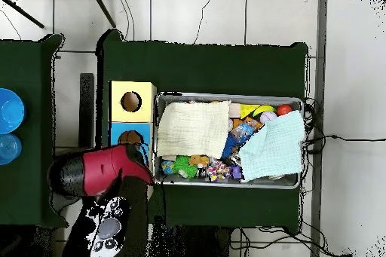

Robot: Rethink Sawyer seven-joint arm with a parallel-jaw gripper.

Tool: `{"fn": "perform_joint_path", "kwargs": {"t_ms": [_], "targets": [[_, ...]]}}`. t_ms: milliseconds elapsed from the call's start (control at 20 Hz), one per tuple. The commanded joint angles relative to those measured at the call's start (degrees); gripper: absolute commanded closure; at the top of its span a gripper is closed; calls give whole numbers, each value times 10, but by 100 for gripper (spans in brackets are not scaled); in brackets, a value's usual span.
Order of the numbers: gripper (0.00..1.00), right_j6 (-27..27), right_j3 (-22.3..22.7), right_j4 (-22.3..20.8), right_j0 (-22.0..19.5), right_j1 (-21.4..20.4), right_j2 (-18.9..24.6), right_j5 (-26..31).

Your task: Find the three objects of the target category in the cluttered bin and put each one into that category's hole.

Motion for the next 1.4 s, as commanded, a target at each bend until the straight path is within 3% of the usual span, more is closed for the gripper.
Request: {"fn": "perform_joint_path", "kwargs": {"t_ms": [50,450,850,1150,1400], "targets": [[100,69,-46,-40,-11,-11,-11,66],[100,-18,-43,-61,-88,-48,7,-6],[100,-139,30,-66,-239,-86,85,-105],[100,-211,39,-86,-361,-45,175,-142],[100,-223,30,-126,-411,-8,230,-144]]}}
